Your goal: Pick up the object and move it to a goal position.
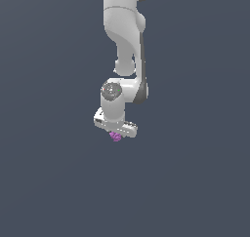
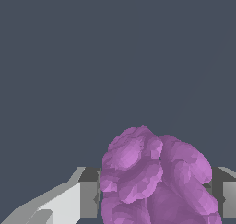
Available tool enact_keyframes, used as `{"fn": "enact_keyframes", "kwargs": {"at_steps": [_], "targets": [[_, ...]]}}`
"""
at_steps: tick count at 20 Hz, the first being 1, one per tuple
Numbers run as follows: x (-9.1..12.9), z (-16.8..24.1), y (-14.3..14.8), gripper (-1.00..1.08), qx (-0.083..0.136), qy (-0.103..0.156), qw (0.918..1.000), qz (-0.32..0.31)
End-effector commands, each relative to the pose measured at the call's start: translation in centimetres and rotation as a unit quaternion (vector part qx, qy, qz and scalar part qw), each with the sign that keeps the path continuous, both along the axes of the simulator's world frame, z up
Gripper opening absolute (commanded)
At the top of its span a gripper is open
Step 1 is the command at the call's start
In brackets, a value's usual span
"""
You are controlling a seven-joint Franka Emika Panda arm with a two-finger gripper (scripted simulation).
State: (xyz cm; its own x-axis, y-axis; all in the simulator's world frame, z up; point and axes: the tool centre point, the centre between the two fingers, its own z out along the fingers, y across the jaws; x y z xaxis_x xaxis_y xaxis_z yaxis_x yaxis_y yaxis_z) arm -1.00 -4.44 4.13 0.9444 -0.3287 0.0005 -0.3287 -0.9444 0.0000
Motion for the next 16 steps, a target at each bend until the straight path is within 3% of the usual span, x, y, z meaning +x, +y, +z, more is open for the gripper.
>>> {"fn": "enact_keyframes", "kwargs": {"at_steps": [1, 8, 16], "targets": [[0.0, 0.0, 0.1, -1.00, 0.000, 0.000, 1.0000, 0.001], [0.7, 1.2, 1.2, -1.00, 0.000, 0.000, 1.0000, 0.001], [3.2, 5.4, 4.9, -1.00, 0.000, 0.000, 1.0000, 0.000]]}}
